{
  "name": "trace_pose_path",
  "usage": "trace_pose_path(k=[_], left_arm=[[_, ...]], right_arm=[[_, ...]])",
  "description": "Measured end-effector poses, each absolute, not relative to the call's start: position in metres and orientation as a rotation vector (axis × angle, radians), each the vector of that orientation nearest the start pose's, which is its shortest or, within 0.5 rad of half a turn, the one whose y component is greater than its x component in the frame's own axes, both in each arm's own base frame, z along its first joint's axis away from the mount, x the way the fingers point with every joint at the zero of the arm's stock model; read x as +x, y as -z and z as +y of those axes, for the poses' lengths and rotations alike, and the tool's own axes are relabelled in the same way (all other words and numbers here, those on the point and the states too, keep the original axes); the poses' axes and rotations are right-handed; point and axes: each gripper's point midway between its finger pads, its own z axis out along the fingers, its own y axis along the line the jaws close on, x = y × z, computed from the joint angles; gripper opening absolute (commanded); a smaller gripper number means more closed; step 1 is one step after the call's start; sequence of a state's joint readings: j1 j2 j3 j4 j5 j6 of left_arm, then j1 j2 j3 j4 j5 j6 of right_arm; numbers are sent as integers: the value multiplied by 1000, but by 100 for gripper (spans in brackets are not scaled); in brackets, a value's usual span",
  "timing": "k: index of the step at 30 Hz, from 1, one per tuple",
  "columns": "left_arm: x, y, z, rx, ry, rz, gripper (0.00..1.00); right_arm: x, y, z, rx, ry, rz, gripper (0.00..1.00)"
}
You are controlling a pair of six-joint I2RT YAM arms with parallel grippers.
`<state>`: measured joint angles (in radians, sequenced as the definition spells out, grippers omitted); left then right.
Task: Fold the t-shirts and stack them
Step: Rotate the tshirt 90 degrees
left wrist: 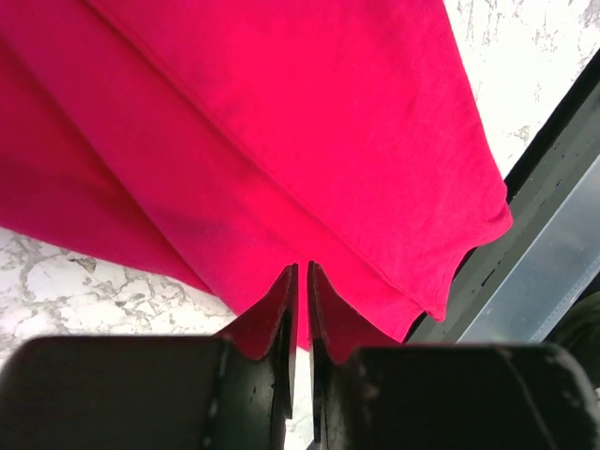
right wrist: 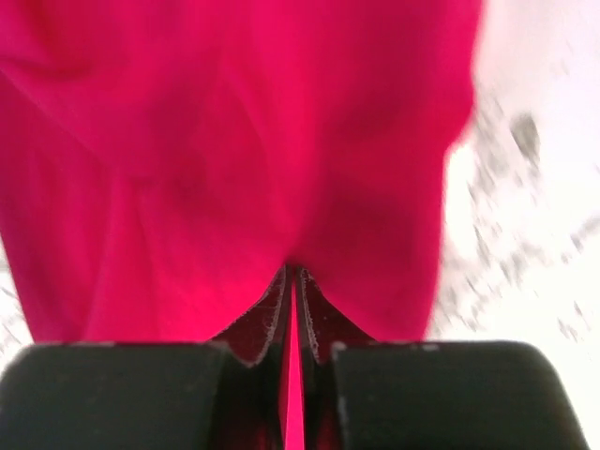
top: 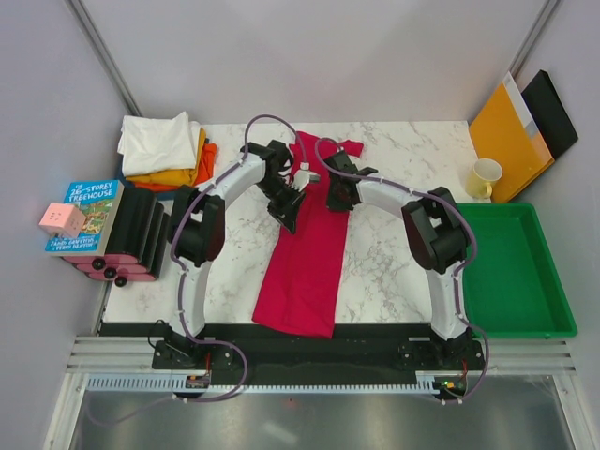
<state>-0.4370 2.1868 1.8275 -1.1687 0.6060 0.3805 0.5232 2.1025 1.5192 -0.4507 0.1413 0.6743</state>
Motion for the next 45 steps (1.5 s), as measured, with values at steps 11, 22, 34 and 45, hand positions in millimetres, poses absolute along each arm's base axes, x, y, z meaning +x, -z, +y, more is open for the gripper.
trace_pose_path(k=[11, 22, 34, 45], left_arm=[[315, -27, -249, 1122, 991, 2863, 12], [343, -28, -261, 1086, 970, 2820, 12], [338, -107, -244, 1024, 850, 2582, 49], [315, -195, -128, 620, 497, 2214, 89]], right_arm=[[488, -24, 253, 290, -231, 2562, 21], [546, -27, 207, 377, -184, 2529, 25], [470, -112, 227, 90, -143, 2384, 87], [331, -198, 159, 111, -38, 2080, 97]])
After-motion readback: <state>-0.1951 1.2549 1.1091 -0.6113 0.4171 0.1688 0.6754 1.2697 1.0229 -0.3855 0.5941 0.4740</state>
